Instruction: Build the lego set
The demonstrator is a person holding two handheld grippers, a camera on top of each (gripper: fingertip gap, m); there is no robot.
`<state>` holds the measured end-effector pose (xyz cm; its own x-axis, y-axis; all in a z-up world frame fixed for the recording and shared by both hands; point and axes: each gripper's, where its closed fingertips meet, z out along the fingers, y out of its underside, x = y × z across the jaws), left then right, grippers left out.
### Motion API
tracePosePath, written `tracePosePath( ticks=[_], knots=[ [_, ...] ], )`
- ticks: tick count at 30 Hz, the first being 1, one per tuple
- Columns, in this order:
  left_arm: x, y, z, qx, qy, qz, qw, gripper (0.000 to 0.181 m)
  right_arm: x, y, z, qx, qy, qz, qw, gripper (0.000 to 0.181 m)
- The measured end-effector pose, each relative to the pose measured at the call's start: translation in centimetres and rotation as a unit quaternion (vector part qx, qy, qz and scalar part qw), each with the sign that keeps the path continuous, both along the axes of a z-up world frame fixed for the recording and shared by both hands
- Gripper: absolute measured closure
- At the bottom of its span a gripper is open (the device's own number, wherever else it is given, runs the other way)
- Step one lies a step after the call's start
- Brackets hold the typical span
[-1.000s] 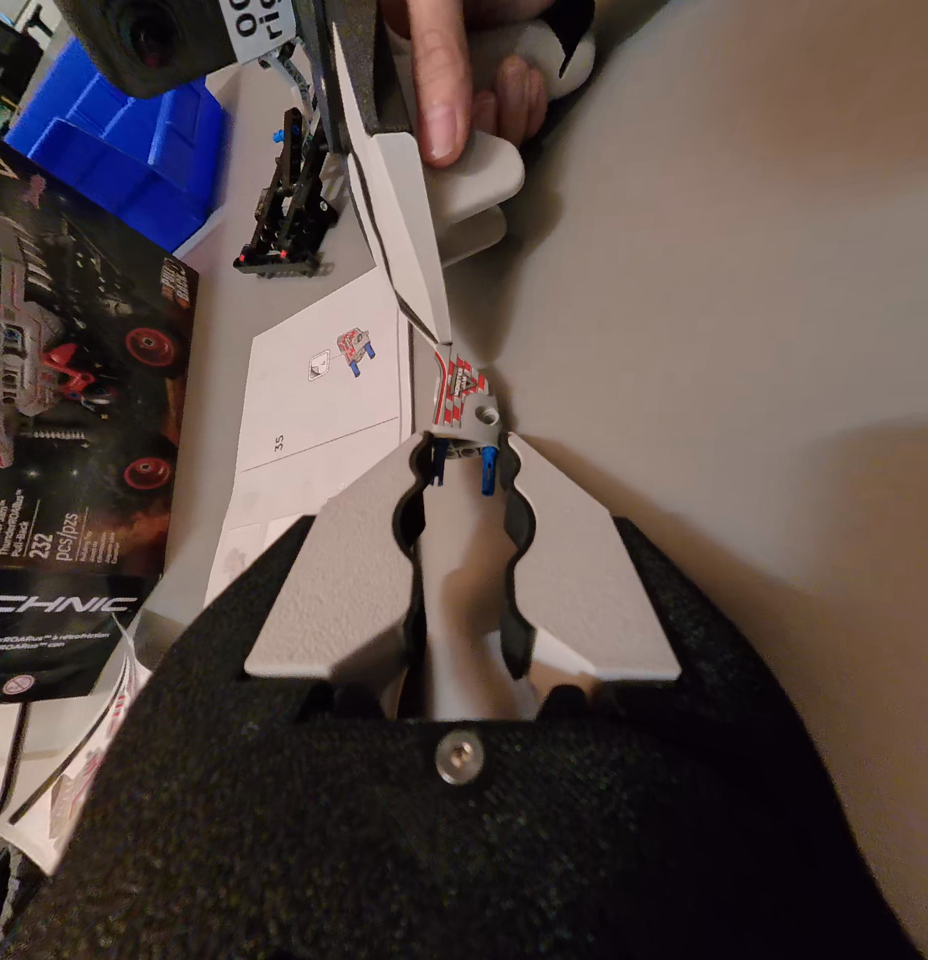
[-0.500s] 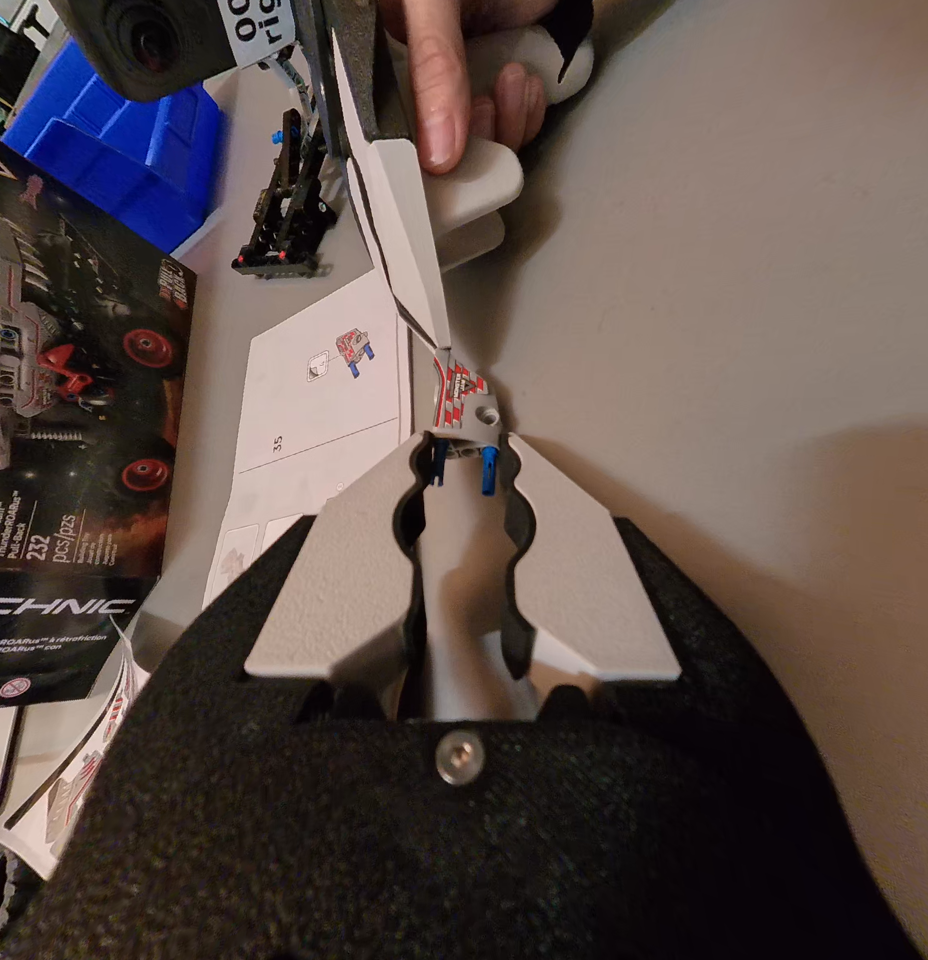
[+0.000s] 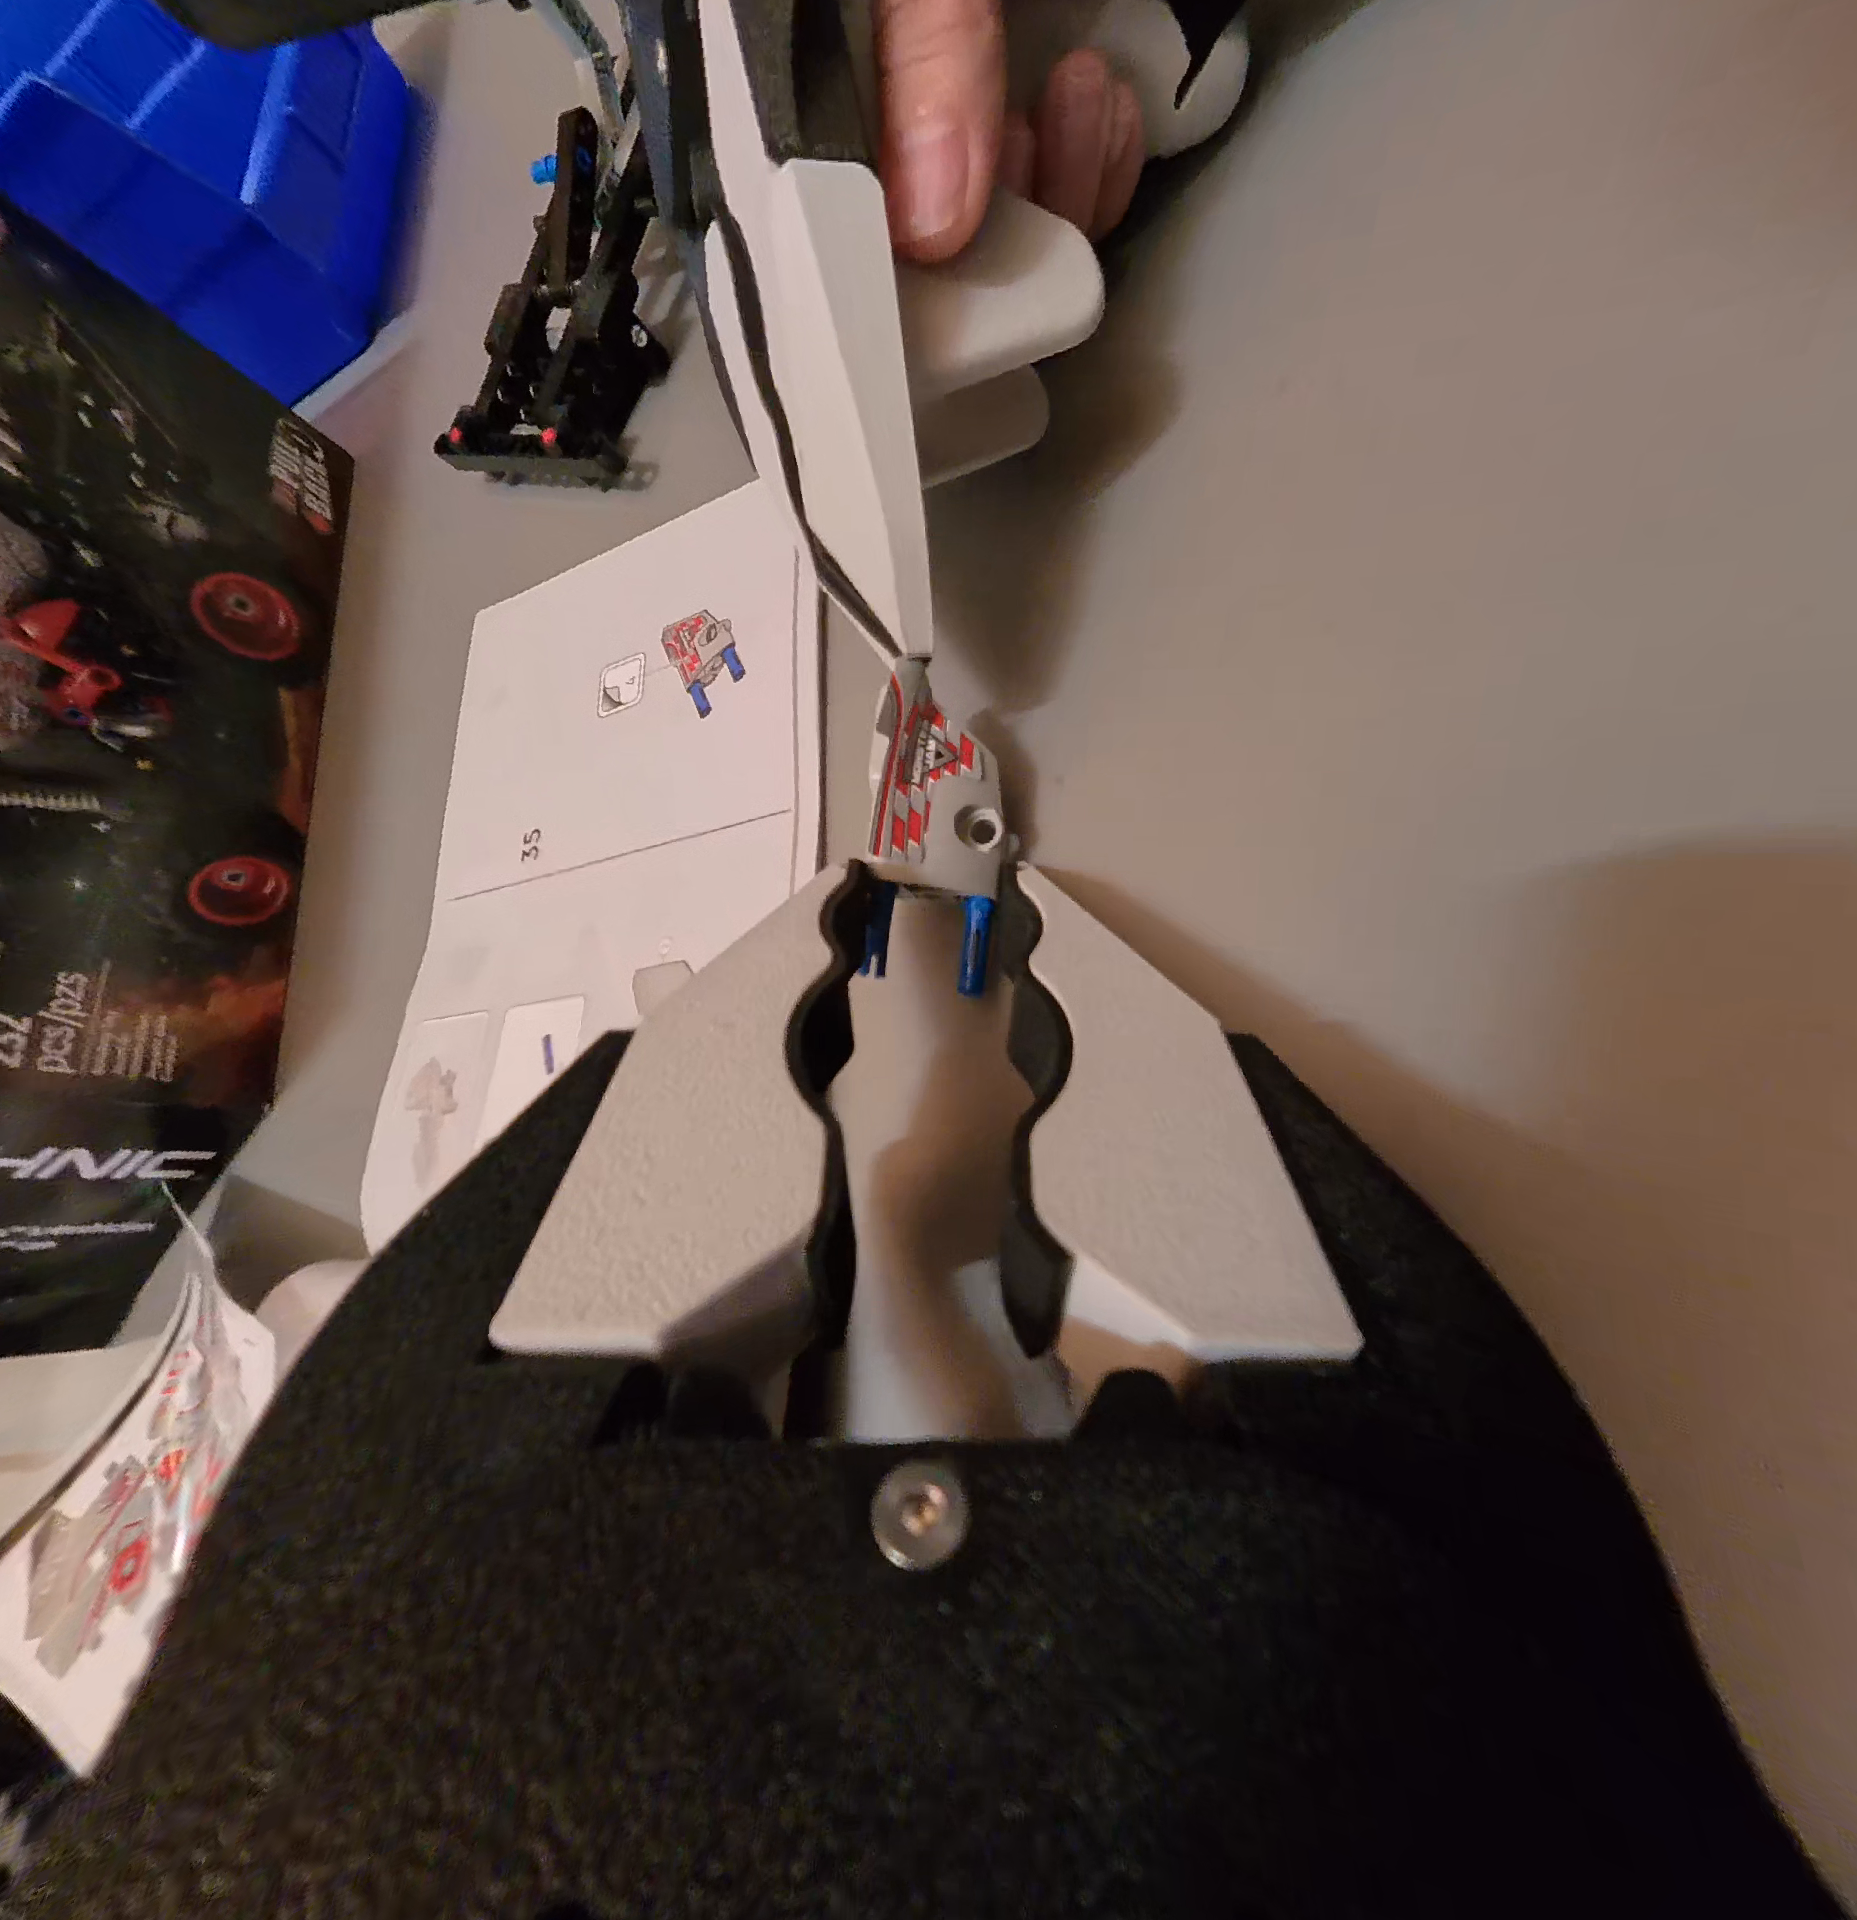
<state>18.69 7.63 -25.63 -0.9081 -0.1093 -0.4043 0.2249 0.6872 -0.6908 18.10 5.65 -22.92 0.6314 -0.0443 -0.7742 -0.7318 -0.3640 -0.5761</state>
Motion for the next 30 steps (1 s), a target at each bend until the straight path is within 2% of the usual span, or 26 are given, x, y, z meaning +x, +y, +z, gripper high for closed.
tracePosePath(
  ticks=[13, 16, 19, 21, 23, 26, 27, 28, 30],
  knots=[
    [0.2, -0.4, -0.2, 0.011, 0.049, 0.043, 0.998, 0.159, -0.4, 0.2, 0.6, 0.016, -0.011, 0.007, 1.0, 0.181],
    [0.4, -0.4, -0.3, 0.008, 0.065, 0.056, 0.996, 0.158, -1.3, 0.4, 2.5, 0.078, -0.002, 0.027, 0.997, 0.181],
    [0.4, -0.4, -0.3, -0.007, 0.067, 0.053, 0.996, 0.158, -0.5, 0.2, 2.5, 0.079, -0.005, 0.002, 0.997, 0.181],
    [0.4, -0.4, -0.3, -0.011, 0.068, 0.051, 0.996, 0.158, 1.3, -0.1, 2.3, 0.075, 0.012, -0.051, 0.996, 0.181],
    [0.4, -0.5, -0.3, -0.01, 0.063, 0.048, 0.997, 0.159, 1.7, -0.4, 2.8, 0.094, 0.017, -0.061, 0.994, 0.181],
    [0.4, -0.5, -0.3, -0.01, 0.057, 0.047, 0.997, 0.158, 2.1, -0.4, 1.7, 0.05, -0.019, -0.08, 0.995, 0.181],
    [0.4, -0.5, -0.3, -0.01, 0.054, 0.046, 0.997, 0.159, 2.1, -0.3, 1.5, 0.04, -0.028, -0.082, 0.995, 0.169],
    [0.4, -0.5, -0.2, -0.01, 0.05, 0.045, 0.998, 0.158, 2.5, -0.4, 1.3, 0.033, -0.027, -0.093, 0.995, 0.167],
    [0.4, -0.5, -0.2, -0.009, 0.045, 0.043, 0.998, 0.159, 2.8, -0.5, 1.3, 0.035, -0.023, -0.103, 0.994, 0.174]
  ],
)
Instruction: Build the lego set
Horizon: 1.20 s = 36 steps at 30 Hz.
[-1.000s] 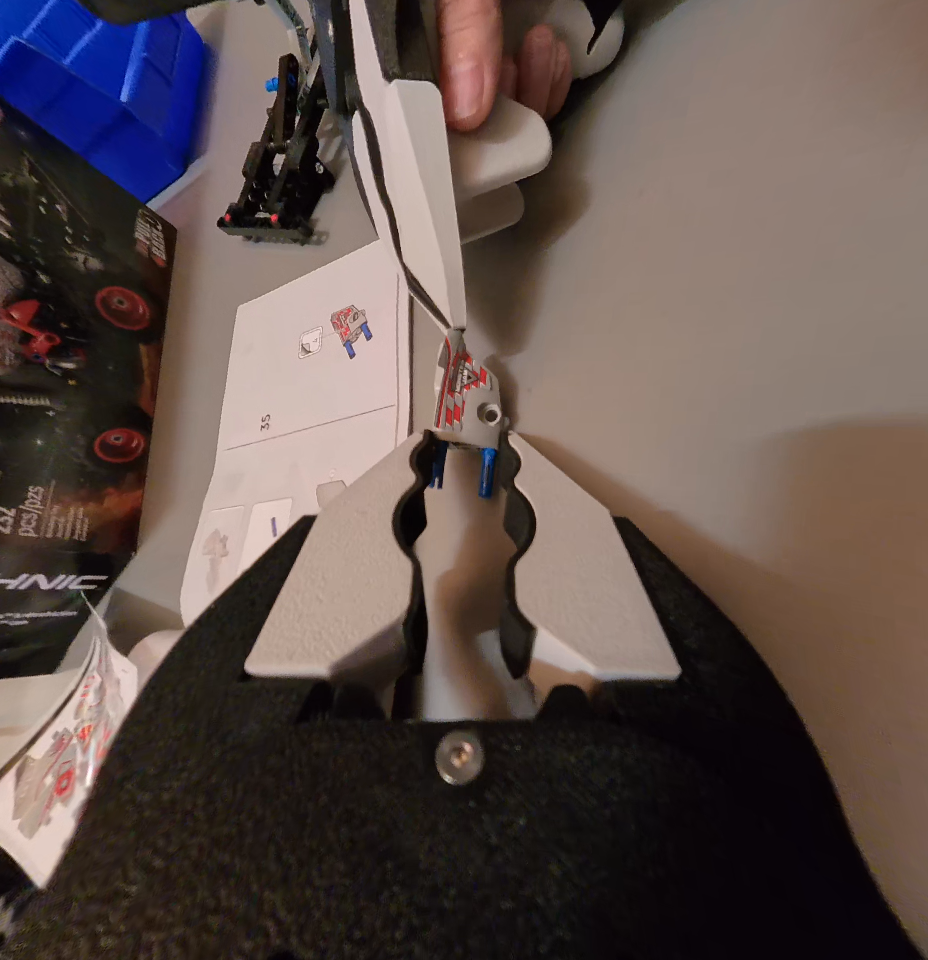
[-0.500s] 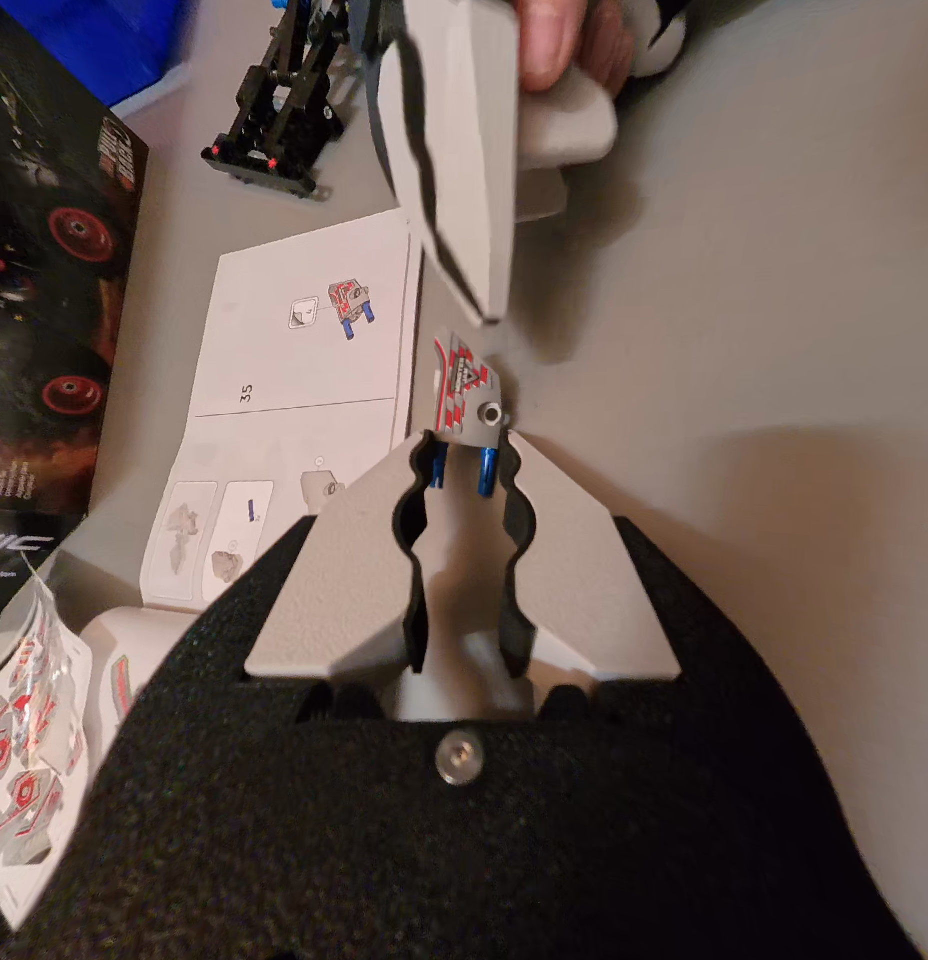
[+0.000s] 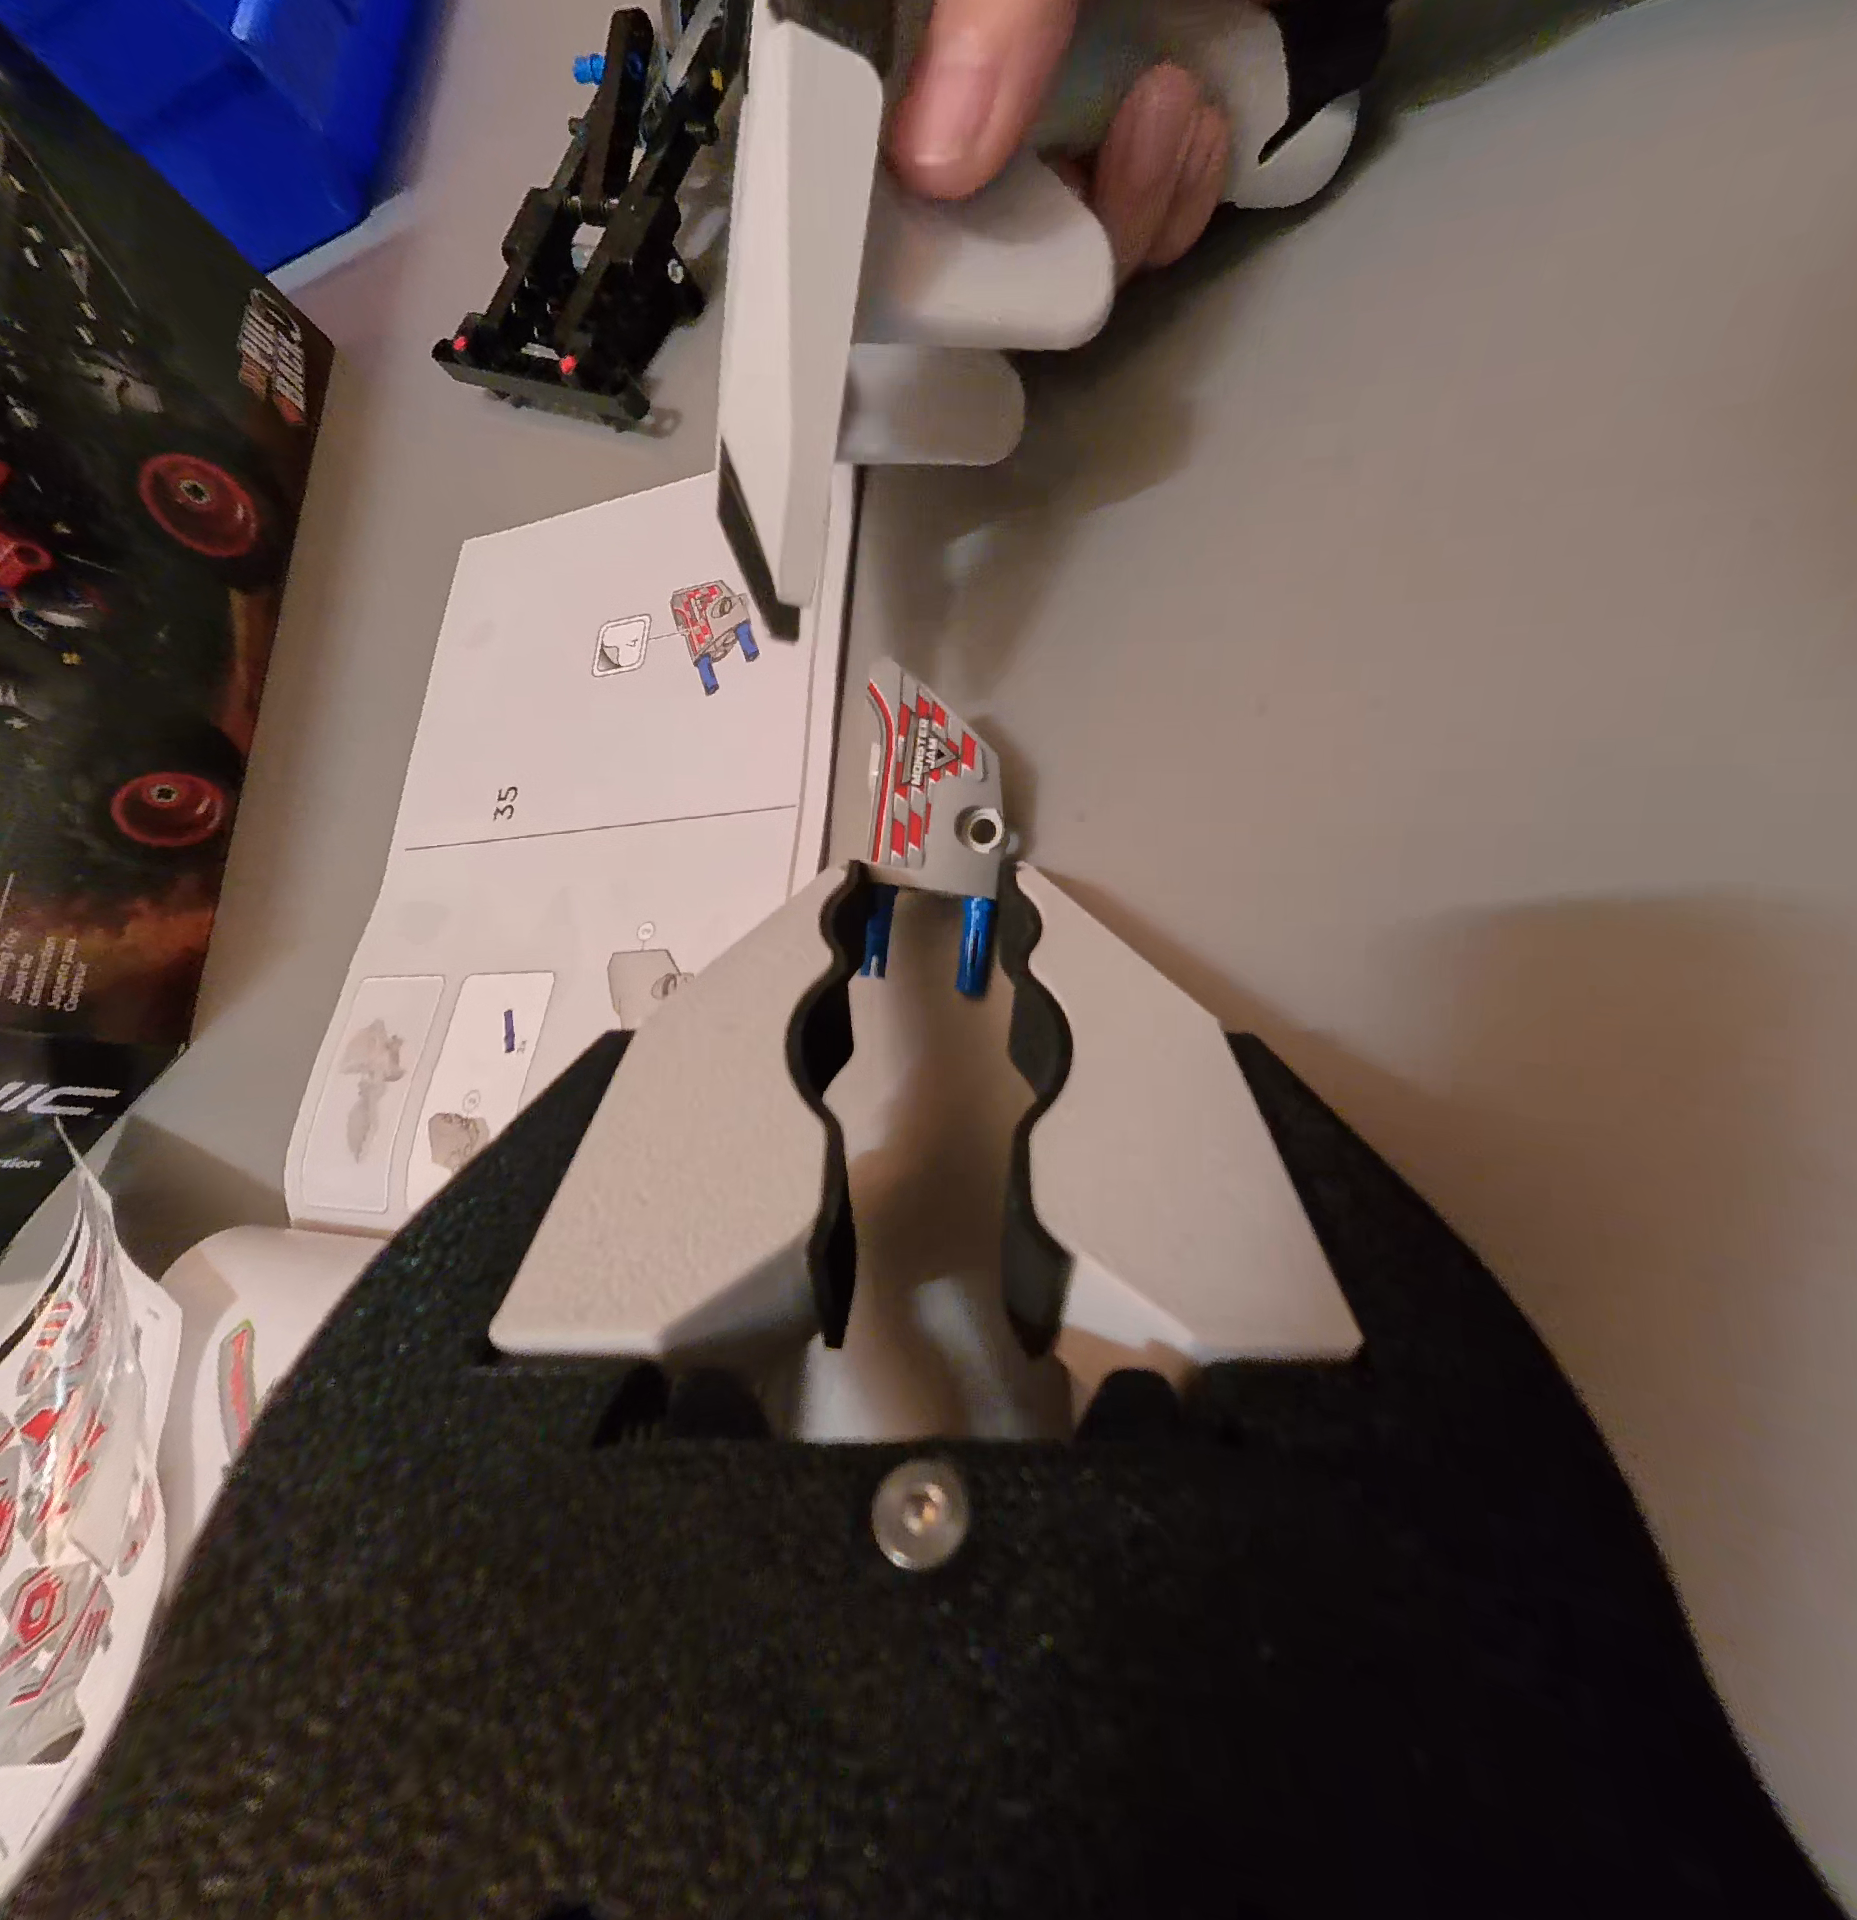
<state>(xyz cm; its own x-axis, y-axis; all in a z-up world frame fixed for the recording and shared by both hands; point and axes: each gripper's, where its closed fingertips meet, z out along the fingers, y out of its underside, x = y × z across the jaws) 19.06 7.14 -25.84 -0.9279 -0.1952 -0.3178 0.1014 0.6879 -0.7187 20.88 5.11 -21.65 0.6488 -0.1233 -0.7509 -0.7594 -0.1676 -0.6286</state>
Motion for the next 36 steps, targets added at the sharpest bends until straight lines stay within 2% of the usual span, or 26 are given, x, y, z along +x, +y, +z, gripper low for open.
tracePosePath(
  ticks=[2, 8, 21, 36],
  knots=[
    [0.0, 0.0, 0.0, 0.002, -0.007, -0.001, 1.0, 0.159, -0.1, 0.0, 0.0, -0.007, -0.013, -0.001, 1.0, 0.178],
    [0.0, -0.1, 0.2, 0.009, -0.04, -0.012, 0.999, 0.159, -0.9, 0.0, 0.2, -0.007, -0.029, 0.015, 0.999, 0.175],
    [0.0, -0.1, 0.2, 0.01, -0.044, -0.013, 0.999, 0.159, -1.5, 0.0, -1.4, -0.078, -0.068, 0.024, 0.994, 0.172],
    [-0.1, -0.1, 0.2, 0.012, -0.048, -0.015, 0.999, 0.159, -1.7, 0.0, -1.2, -0.078, -0.081, 0.025, 0.993, 0.18]
  ],
)
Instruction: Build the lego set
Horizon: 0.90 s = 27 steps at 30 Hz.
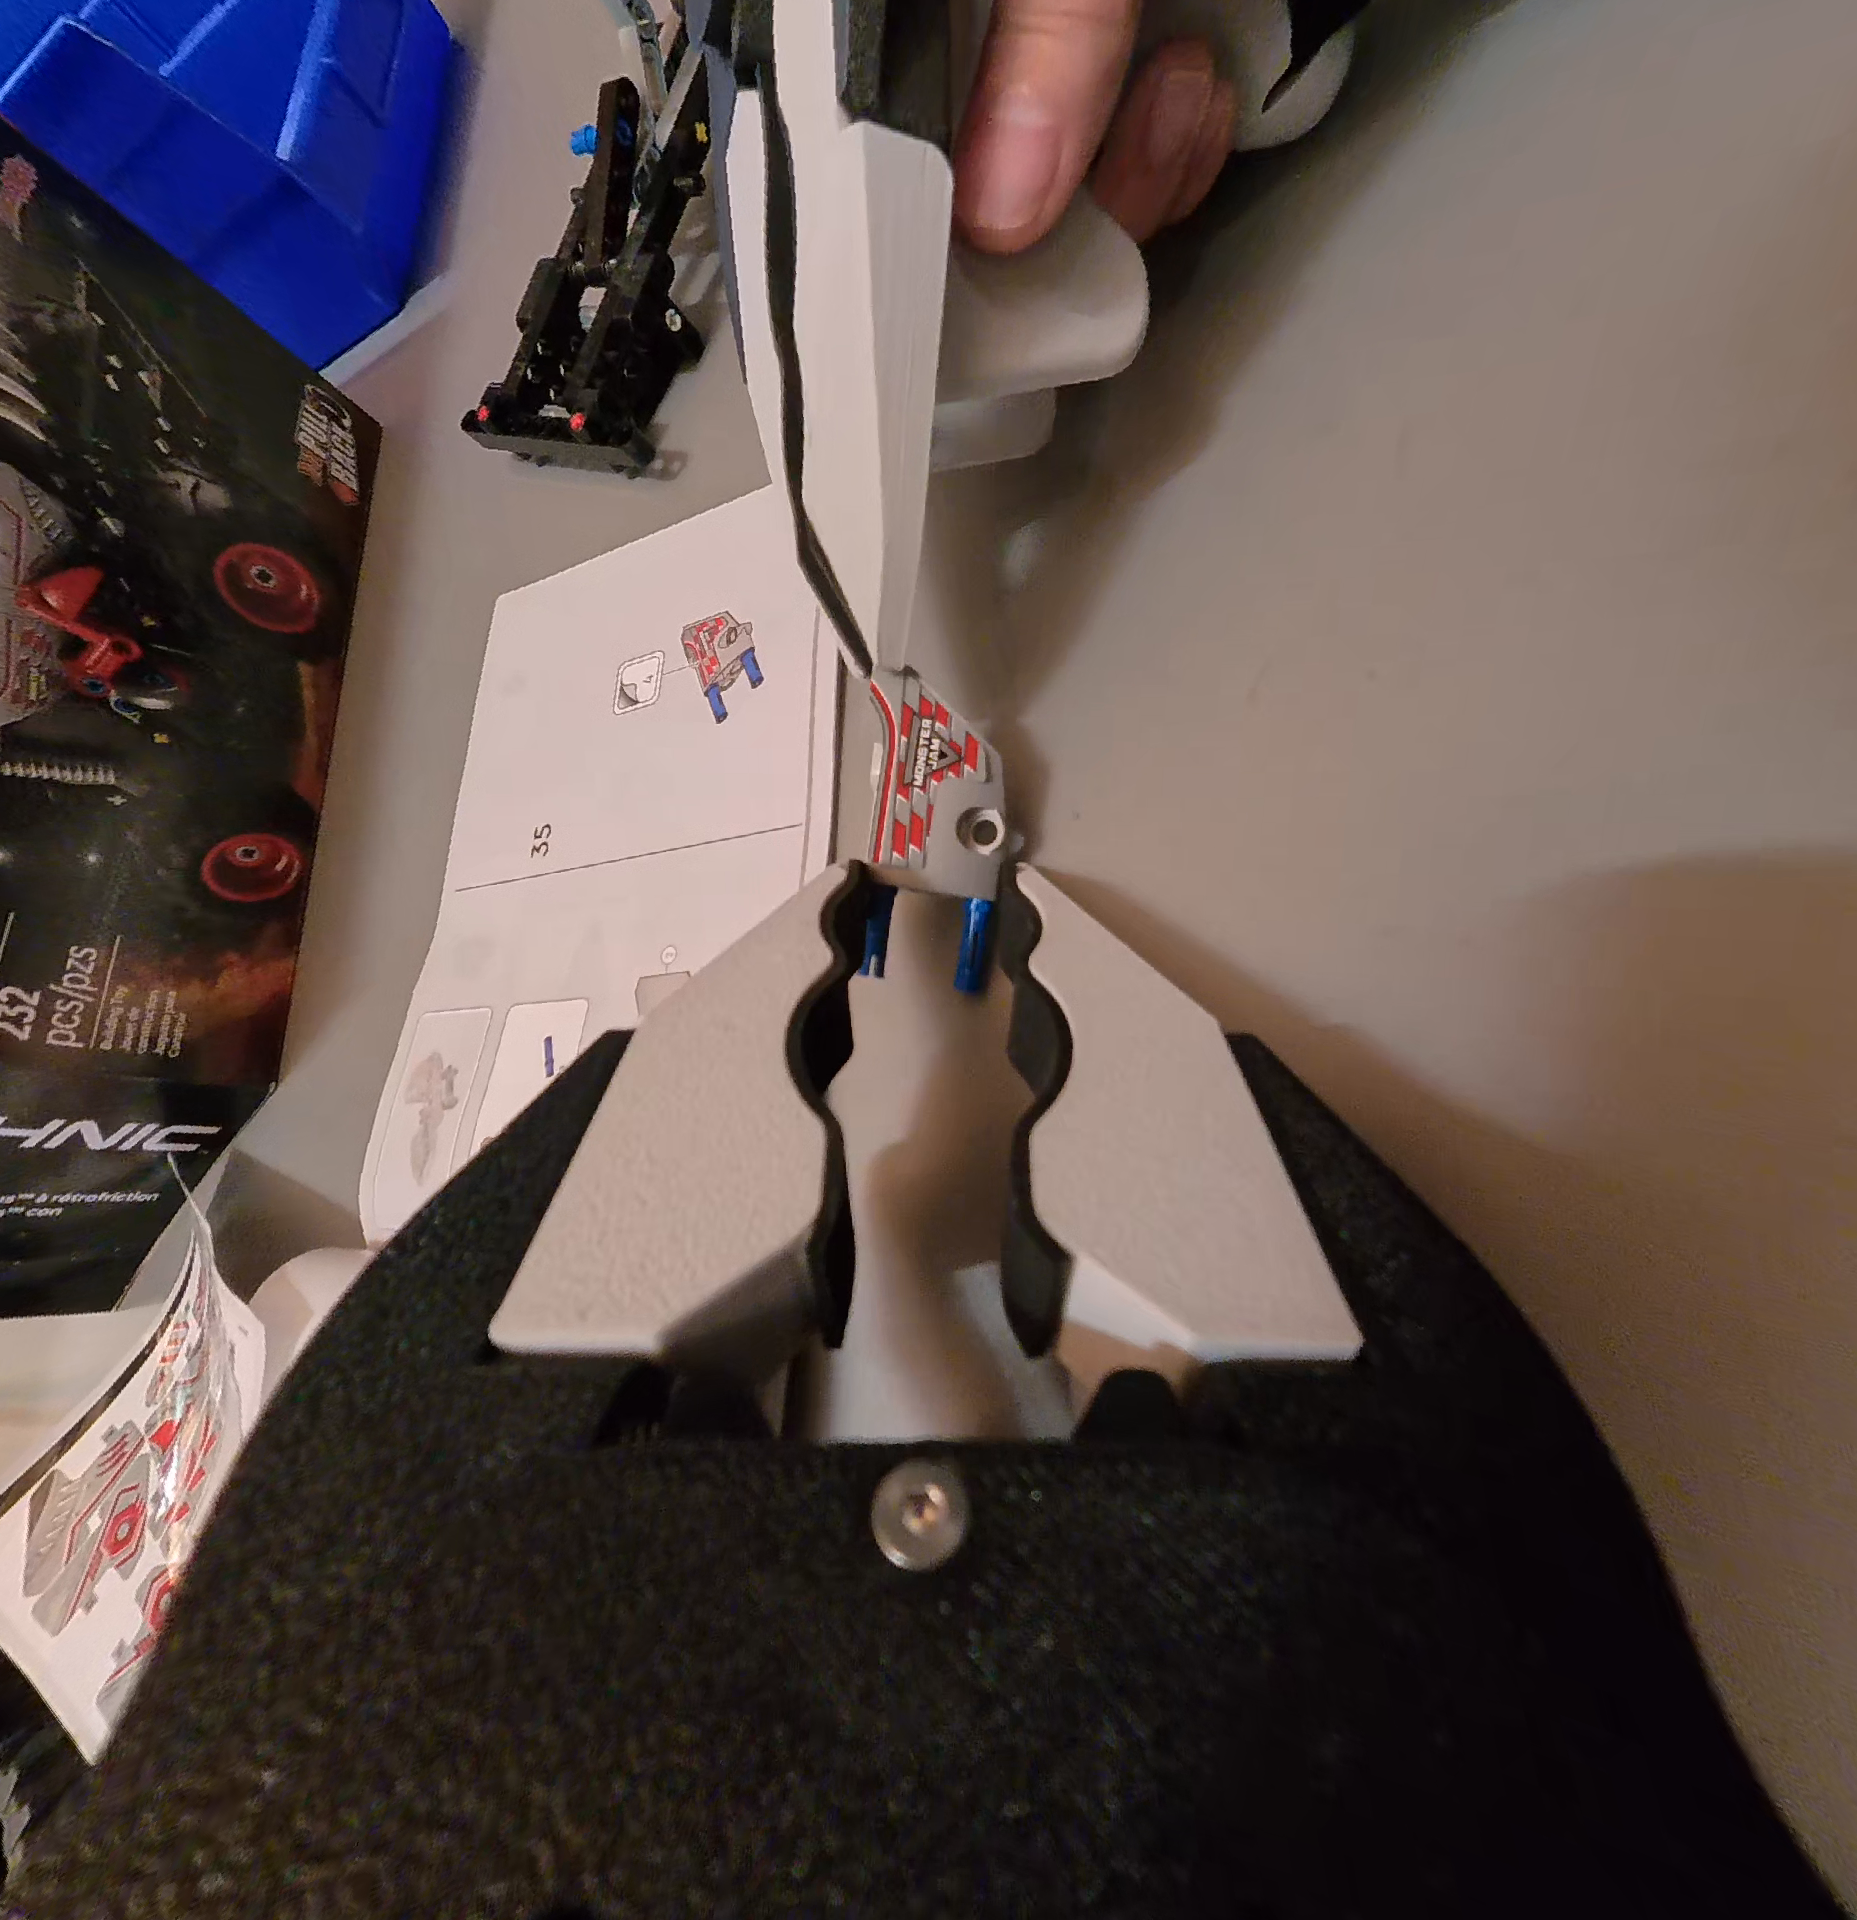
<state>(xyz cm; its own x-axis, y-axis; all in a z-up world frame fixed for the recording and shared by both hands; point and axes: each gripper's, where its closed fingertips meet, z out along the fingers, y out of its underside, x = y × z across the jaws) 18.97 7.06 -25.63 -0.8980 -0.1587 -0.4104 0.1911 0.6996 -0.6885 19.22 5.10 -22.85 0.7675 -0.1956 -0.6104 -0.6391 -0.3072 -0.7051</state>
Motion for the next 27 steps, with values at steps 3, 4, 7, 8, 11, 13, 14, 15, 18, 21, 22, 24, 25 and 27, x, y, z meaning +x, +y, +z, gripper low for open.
tracePosePath(
  ticks=[3, 4, 7, 8, 11, 13, 14, 15, 18, 21, 22, 24, 25, 27],
  knots=[
    [0.01, 0.0, -0.01, 0.0, 0.001, 0.001, 1.0, 0.159, -0.12, 0.02, 0.11, 0.0, -0.01, 0.001, 1.0, 0.176],
    [0.02, 0.0, -0.01, 0.0, 0.001, 0.002, 1.0, 0.159, -0.15, 0.02, 0.15, -0.001, -0.014, 0.002, 1.0, 0.174],
    [0.03, 0.0, -0.02, 0.0, 0.0, 0.003, 1.0, 0.158, -0.18, 0.01, 0.22, -0.001, -0.022, 0.001, 1.0, 0.176],
    [0.04, 0.01, -0.02, 0.0, 0.001, 0.003, 1.0, 0.159, -0.24, 0.02, 0.29, 0.0, -0.026, 0.002, 1.0, 0.176],
    [0.05, 0.02, -0.02, 0.0, 0.0, 0.003, 1.0, 0.159, -0.19, -0.02, 0.43, -0.001, -0.04, -0.003, 0.999, 0.176],
    [0.05, 0.01, -0.02, 0.0, 0.0, 0.003, 1.0, 0.159, -0.19, -0.04, 0.54, 0.001, -0.043, -0.004, 0.999, 0.176],
    [0.04, 0.01, -0.02, 0.0, 0.001, 0.003, 1.0, 0.159, -0.11, -0.05, 0.46, 0.0, -0.04, -0.006, 0.999, 0.176],
    [0.05, 0.01, -0.01, 0.0, 0.001, 0.003, 1.0, 0.159, -0.16, -0.02, 0.39, -0.001, -0.036, -0.003, 0.999, 0.176],
    [0.05, 0.01, -0.02, 0.0, 0.0, 0.003, 1.0, 0.159, -0.08, 0.03, 0.05, -0.011, -0.032, -0.005, 0.999, 0.177],
    [0.05, 0.01, -0.02, 0.0, 0.0, 0.003, 1.0, 0.159, -0.08, 0.02, 0.11, -0.01, -0.033, -0.005, 0.999, 0.177],
    [0.05, 0.0, -0.01, 0.0, 0.001, 0.003, 1.0, 0.159, -0.06, 0.0, 0.17, -0.008, -0.033, -0.006, 0.999, 0.177],
    [0.05, 0.01, -0.02, 0.0, 0.001, 0.003, 1.0, 0.159, 0.1, -0.11, 0.36, -0.001, -0.033, -0.012, 0.999, 0.177],
    [0.05, 0.0, -0.02, 0.0, 0.001, 0.003, 1.0, 0.159, 0.17, -0.15, 0.44, 0.002, -0.031, -0.014, 0.999, 0.177],
    [0.05, -0.01, -0.02, 0.0, 0.001, 0.003, 1.0, 0.159, 0.17, -0.16, 0.48, 0.003, -0.032, -0.014, 0.999, 0.177]
  ],
)
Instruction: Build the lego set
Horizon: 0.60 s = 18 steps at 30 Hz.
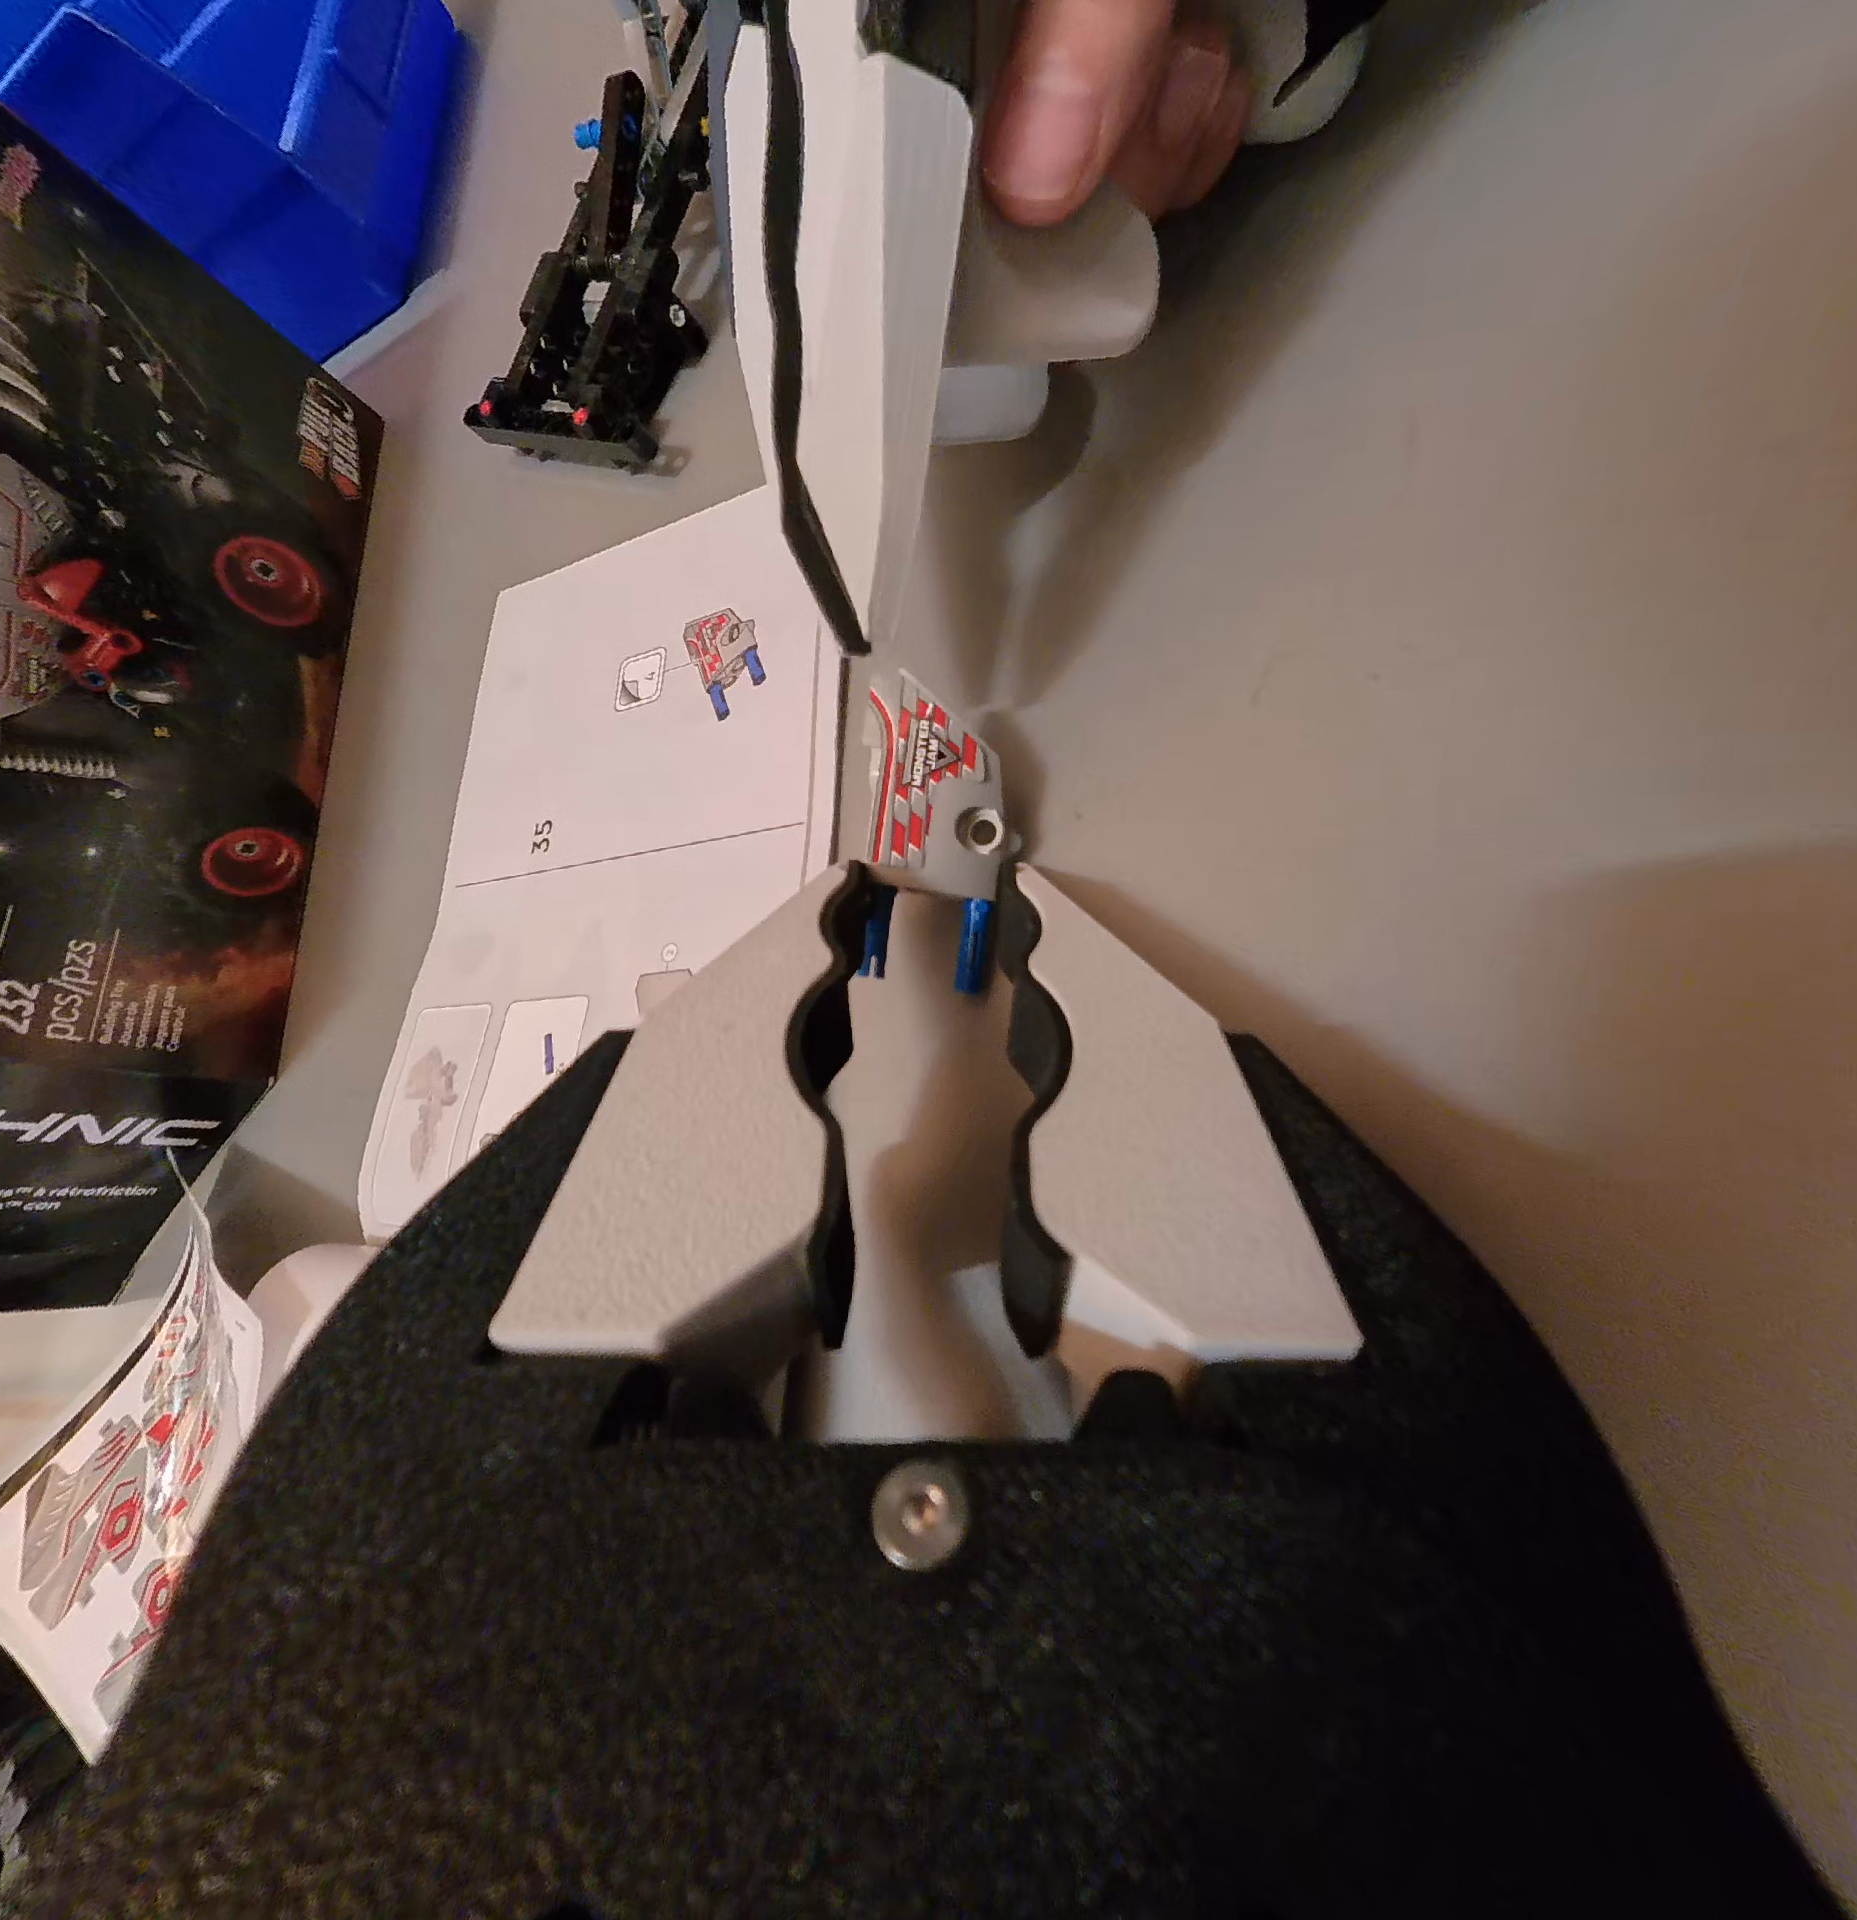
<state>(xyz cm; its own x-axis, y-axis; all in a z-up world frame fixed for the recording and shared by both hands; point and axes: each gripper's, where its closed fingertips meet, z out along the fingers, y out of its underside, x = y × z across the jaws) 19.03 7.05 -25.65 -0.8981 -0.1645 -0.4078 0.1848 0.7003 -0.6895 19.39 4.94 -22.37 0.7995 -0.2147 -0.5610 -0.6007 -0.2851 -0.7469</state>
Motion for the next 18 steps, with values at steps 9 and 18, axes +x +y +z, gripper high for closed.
tracePosePath(
  ticks=[9, 18],
  knots=[
    [0.0, 0.0, 0.0, 0.0, -0.001, 0.0, 1.0, 0.159, 0.1, 0.0, -0.3, -0.019, -0.023, -0.008, 1.0, 0.173],
    [0.0, 0.0, 0.0, 0.001, -0.003, -0.002, 1.0, 0.159, -0.5, 0.2, -1.1, -0.055, -0.05, 0.002, 0.997, 0.167]
  ],
)
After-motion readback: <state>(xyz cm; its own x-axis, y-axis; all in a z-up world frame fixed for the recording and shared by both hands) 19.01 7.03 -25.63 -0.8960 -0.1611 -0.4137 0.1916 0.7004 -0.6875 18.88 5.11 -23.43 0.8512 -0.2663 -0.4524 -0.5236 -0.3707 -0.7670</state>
